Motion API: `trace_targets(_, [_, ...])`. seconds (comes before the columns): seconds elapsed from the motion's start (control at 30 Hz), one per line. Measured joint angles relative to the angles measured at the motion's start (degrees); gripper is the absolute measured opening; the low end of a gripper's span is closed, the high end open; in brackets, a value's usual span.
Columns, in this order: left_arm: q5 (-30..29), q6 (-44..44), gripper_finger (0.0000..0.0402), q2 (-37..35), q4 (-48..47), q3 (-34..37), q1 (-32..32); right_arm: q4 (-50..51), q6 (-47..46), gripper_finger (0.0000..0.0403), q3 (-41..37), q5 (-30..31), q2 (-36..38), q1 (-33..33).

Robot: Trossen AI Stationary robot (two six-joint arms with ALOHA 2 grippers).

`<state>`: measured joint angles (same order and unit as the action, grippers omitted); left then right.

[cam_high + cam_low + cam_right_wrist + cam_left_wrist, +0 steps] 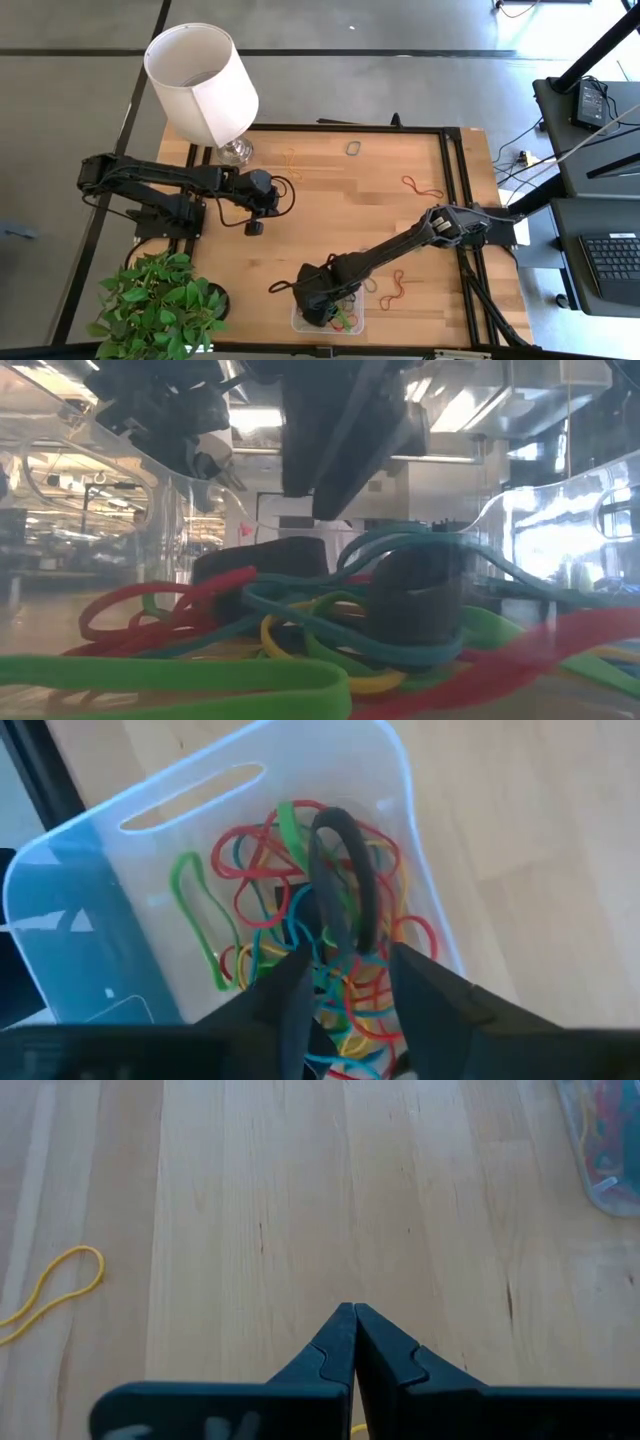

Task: Pick and place rubber bands into bin
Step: Put the yellow rubber band into the transparent bin

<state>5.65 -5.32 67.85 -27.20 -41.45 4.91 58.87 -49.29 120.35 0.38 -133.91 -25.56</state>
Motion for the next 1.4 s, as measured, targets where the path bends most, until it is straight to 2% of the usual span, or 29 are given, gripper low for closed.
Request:
trace_targets(0.17, [0.0, -1.7, 0.0003, 0.0, -0.71, -0.06, -0.05, 0.67, 2.19, 0.007, 0.36, 0.4, 0.02, 0.0])
trace_targets(0.27, [-0.32, -5.95, 0.0002, 0.0, -6.36, -1.12, -0.86, 0.88, 4.32, 0.0014, 0.36, 0.4, 0.01, 0.0])
trace_targets(0.4, [-1.75, -9.78, 0.0002, -0.02, -13.65, -2.8, -2.27, 4.35, 7.85, 0.0008, 0.36, 1.61, 0.64, 0.18])
trace_targets(0.53, [-2.19, -9.88, 0.0002, -0.02, -15.21, -3.1, -3.03, 6.79, 10.78, 0.0004, -2.83, 3.62, 3.83, 0.67])
trace_targets(0.63, [-2.27, -9.17, 0.0003, 0.06, -15.09, -3.1, -3.32, 2.02, 10.81, 0.0002, -11.22, 3.63, 8.79, 0.96])
trace_targets(0.87, [-3.87, -7.84, 0.0004, 0.09, -15.04, -3.1, -3.32, -24.06, 9.19, 0.0002, -37.87, 4.6, 25.77, 1.07])
trace_targets(0.97, [-4.64, -9.65, 0.0013, 0.62, -15.02, -3.1, -3.32, -31.5, 8.93, 0.0002, -48.47, 5.89, 34.13, 1.38])
trace_targets(1.2, [-4.79, -10.9, 0.0085, 6.52, -15.71, -3.08, -3.21, -42.34, 7.49, 0.0002, -68.15, 6.2, 52.18, 2.61])
trace_targets(1.4, [-4.85, -10.43, 0.0142, 15.66, -16.77, -3.08, -3.21, -44.54, 7.64, 0.0012, -77.47, 8.18, 62.41, 3.71])
